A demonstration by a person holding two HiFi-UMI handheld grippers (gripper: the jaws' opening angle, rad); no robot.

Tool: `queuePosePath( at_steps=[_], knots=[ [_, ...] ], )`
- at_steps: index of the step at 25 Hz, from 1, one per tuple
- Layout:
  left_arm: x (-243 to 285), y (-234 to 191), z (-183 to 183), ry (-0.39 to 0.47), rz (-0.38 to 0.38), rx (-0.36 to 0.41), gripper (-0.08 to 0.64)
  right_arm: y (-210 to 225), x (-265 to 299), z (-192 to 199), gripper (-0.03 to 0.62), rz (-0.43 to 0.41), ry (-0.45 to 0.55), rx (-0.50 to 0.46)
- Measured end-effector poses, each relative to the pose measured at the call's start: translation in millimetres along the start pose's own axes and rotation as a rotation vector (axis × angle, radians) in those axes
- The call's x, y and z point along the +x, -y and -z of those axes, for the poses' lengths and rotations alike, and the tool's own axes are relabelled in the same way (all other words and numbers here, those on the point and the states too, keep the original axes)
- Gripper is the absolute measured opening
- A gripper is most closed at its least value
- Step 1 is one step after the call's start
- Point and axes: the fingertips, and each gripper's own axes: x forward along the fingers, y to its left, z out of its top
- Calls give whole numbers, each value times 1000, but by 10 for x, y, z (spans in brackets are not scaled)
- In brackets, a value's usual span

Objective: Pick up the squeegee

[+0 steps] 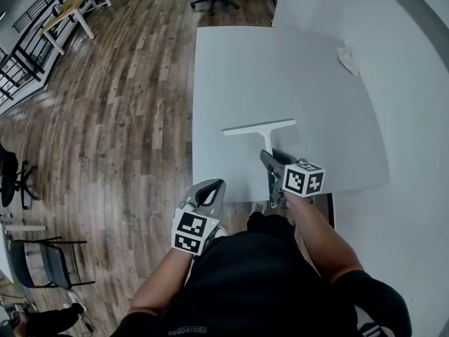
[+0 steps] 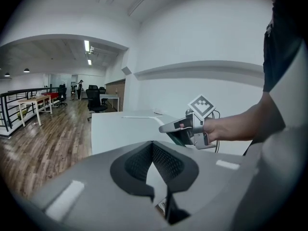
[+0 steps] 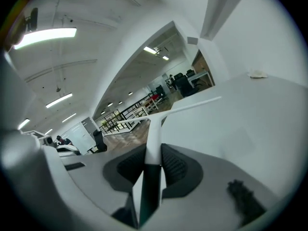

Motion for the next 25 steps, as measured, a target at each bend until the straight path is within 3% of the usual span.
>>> queuePosePath(
  at_steps=[5, 11, 19, 25],
  knots=[
    [-318, 81, -1, 40, 33, -25, 8, -573, -402, -29, 100, -43, 83, -18],
    [-533, 133, 36, 56, 70, 22, 8, -980, -799, -74, 100, -47, 169, -28],
    [-498, 542, -163, 98, 136, 24, 8, -1125, -1257, -115, 100, -20, 199, -92],
    [-397, 900, -194, 99, 118, 25, 8, -1018, -1596, -75, 100, -48, 217, -122]
  ],
)
